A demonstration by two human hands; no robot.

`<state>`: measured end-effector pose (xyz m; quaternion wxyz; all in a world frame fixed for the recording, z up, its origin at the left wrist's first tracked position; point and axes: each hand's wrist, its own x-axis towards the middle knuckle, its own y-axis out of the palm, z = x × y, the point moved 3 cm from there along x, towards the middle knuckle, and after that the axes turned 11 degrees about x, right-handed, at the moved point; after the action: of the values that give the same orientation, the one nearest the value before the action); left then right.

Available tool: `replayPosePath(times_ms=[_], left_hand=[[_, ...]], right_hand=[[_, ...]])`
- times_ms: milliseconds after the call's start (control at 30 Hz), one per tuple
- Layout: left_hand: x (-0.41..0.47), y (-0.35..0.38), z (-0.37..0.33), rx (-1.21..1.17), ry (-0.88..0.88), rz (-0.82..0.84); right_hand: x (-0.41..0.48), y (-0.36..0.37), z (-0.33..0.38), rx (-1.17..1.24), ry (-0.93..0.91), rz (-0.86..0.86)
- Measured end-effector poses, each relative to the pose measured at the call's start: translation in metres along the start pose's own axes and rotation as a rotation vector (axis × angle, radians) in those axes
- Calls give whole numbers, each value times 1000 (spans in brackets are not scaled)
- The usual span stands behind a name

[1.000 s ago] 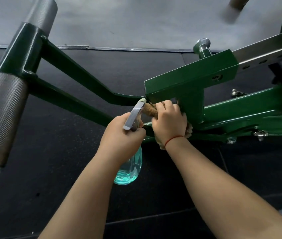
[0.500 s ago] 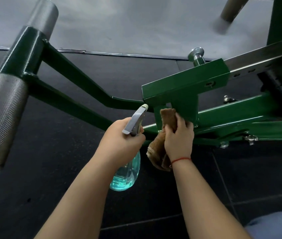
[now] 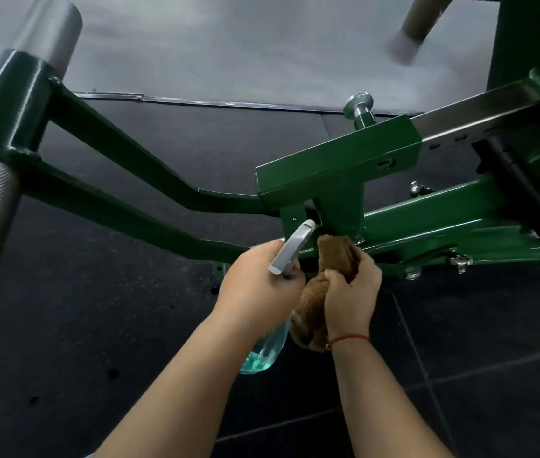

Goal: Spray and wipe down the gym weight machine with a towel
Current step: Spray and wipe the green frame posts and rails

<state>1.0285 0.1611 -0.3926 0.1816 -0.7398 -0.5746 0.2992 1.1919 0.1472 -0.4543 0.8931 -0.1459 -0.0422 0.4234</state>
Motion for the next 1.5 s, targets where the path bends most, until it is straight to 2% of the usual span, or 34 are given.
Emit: replayPosePath(times_ms=[100,167,267,400,500,600,700,800,900,1033,1133,1400,1500], left_hand=[[8,12,-3,68,-21,-13],[13,18,-4,106,-19,-18],[17,23,-5,128,13,-28],[19,24,-5,6,22,-41],[19,17,-2,-81,38,-104],[16,8,4,-92,60,-151],[13,1,10,-85,57,-146],[11,-2,15,-120,38,-131],[12,-5,19,-116,36,-105],[15,-8,22,-107,29,-66],[19,-8,20,-122,45,-53],[14,-8,29,-116,45,-73],[10,-11,28,-87,62,-91]], right_hand=[[9,-19,1,-12,-12,-102],[16,-29,3,-76,-63,-112],[21,-39,11,-50,-128,-102],[20,-34,31,-99,-477,-118],[24,-8,42,-184,-703,-32],[41,12,39,-341,-798,-14],[55,11,12,-601,-732,50],[63,-7,-11,-728,-507,103],[62,-24,-11,-649,-446,116],[45,-20,12,-504,-571,89],[42,4,25,-561,-629,50],[70,22,-9,-713,-308,50],[75,15,-18,-687,-297,68]])
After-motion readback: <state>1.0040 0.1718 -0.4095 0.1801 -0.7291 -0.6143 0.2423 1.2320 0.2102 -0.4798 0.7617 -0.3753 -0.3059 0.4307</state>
